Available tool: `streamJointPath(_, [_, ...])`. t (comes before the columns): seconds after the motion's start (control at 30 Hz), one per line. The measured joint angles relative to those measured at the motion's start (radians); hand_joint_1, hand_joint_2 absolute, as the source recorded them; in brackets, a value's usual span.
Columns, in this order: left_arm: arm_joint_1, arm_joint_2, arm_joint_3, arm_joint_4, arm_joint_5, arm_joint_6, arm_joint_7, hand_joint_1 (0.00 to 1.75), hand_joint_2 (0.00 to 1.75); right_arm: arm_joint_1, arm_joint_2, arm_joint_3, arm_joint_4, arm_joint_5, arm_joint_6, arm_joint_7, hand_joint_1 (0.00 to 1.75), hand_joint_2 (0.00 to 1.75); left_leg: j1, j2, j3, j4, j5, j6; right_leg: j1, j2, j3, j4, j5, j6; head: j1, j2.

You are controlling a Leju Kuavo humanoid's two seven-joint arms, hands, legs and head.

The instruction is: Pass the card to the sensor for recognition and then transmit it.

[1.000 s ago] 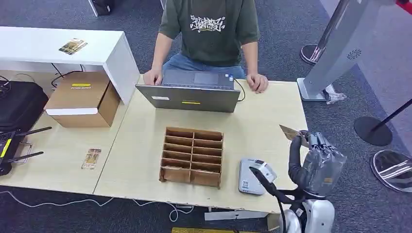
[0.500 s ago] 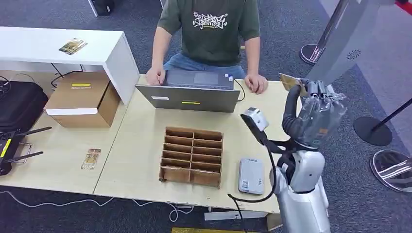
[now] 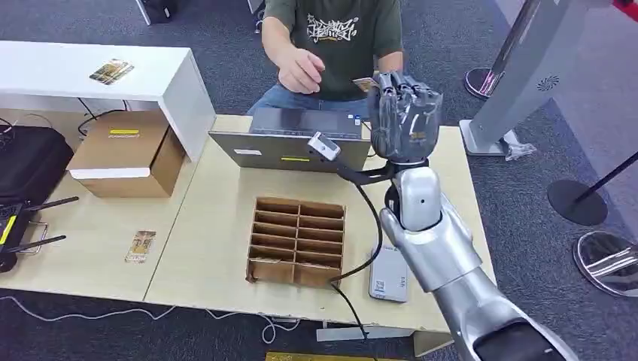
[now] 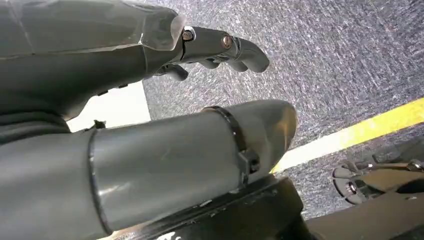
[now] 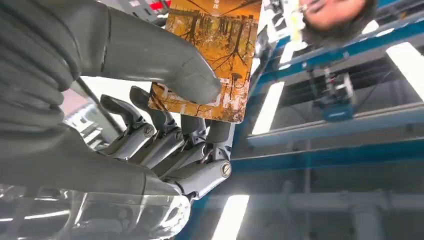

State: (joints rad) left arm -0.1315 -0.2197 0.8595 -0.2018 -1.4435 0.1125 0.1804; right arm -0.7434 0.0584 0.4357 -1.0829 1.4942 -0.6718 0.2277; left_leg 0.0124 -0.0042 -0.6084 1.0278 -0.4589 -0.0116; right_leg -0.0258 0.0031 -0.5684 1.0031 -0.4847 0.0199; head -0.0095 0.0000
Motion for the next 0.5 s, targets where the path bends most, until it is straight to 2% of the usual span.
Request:
streamJointPath(0.23, [-0.001,0.0,-0.002,0.0,0.001,0.0,0.007,0.0,0.0,-0.121,0.07,0.022,0.2,0.0,0.0,-0.019,1.75,1.75,0.0,0.0,0.0,0.0,0.0,0.0,0.0,0.0,0.0,0.0,0.0,0.0,0.0,0.0])
streamJointPath(0.5, [-0.005,0.002,-0.002,0.0,0.001,-0.019,0.007,0.0,0.0,-0.19,0.122,0.023,0.329,0.0,0.0,-0.03,1.75,1.75,0.0,0.0,0.0,0.0,0.0,0.0,0.0,0.0,0.0,0.0,0.0,0.0,0.0,0.0])
